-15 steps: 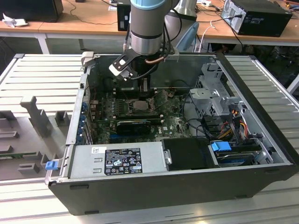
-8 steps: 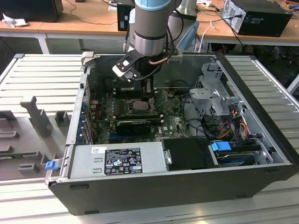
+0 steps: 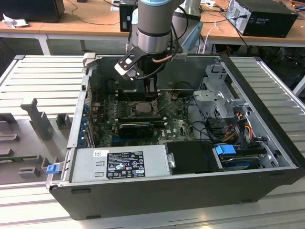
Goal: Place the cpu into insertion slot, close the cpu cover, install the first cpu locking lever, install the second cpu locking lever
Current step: 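Close the cpu cover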
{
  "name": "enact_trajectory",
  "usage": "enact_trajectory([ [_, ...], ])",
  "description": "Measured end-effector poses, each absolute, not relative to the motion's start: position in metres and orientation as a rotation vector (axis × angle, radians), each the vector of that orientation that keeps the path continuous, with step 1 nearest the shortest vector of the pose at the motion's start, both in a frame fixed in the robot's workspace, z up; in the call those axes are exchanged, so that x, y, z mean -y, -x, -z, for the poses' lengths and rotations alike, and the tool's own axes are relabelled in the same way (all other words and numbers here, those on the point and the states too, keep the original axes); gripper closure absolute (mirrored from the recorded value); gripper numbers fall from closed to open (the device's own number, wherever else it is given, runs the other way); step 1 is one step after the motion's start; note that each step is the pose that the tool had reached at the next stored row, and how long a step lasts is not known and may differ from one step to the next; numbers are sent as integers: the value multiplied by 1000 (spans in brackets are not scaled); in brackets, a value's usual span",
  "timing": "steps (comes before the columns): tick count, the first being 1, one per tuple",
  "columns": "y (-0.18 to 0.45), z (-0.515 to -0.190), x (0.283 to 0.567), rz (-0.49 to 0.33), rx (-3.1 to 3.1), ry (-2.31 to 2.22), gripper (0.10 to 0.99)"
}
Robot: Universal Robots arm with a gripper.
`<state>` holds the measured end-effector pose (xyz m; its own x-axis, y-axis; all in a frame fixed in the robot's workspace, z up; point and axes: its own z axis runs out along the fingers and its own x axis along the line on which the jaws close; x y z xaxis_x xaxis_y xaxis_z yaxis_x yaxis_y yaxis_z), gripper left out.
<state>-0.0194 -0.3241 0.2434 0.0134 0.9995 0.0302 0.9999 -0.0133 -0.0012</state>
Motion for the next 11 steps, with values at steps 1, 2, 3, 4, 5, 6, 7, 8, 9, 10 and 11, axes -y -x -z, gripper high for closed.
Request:
enact_trajectory([
  [1, 13, -244, 324, 28, 2189, 2219, 980],
  [2, 11, -246, 324, 26, 2189, 2218, 980],
  [3, 11, -254, 324, 26, 2188, 2218, 980],
  [4, 11, -261, 324, 25, 2188, 2218, 980],
  [5, 8, -265, 324, 25, 2188, 2217, 980],
  [6, 2, -265, 324, 24, 2187, 2217, 980],
  [7, -2, -265, 324, 24, 2187, 2217, 980],
  [8, -10, -265, 324, 23, 2187, 2216, 980],
  [9, -14, -265, 324, 22, 2187, 2216, 980],
  [10, -19, -265, 324, 21, 2188, 2214, 980],
  [11, -21, -265, 324, 21, 2190, 2212, 980],
])
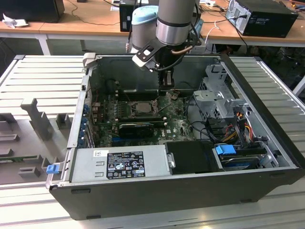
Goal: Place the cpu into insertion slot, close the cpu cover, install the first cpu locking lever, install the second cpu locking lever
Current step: 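Close the cpu cover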
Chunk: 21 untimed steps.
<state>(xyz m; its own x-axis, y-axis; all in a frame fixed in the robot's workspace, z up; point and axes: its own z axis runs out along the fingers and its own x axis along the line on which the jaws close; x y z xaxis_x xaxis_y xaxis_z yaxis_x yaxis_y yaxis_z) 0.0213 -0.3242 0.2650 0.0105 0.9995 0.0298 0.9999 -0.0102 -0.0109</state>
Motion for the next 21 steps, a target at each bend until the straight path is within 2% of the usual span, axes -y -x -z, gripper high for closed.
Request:
enact_trajectory([
  [21, -64, -259, 324, 17, 2192, 2207, 980],
])
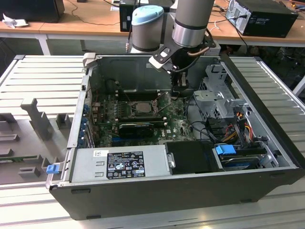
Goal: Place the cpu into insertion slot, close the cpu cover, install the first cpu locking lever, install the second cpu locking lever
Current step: 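Close the cpu cover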
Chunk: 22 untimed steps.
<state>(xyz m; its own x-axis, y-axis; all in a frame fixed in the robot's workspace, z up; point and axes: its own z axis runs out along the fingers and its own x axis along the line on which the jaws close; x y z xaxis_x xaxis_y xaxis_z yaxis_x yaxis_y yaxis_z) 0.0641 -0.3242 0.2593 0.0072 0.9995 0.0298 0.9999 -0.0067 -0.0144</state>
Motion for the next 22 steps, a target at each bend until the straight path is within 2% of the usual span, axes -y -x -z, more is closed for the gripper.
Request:
enact_trajectory([
  [5, -70, -248, 324, 17, 2194, 2205, 980],
  [22, -43, -248, 324, 17, 2194, 2204, 980],
])
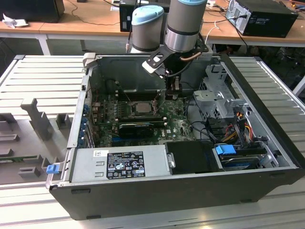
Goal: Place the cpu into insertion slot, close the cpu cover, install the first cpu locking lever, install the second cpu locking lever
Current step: 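Close the cpu cover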
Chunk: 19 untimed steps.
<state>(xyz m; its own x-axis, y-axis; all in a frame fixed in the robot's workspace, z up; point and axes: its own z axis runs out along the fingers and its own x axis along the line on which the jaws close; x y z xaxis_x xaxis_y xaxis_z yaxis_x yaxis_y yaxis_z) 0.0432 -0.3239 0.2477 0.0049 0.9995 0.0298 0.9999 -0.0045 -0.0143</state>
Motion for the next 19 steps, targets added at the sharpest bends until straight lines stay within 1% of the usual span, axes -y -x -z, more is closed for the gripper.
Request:
enact_trajectory([
  [19, 2, -248, 324, 17, 2194, 2205, 980],
])
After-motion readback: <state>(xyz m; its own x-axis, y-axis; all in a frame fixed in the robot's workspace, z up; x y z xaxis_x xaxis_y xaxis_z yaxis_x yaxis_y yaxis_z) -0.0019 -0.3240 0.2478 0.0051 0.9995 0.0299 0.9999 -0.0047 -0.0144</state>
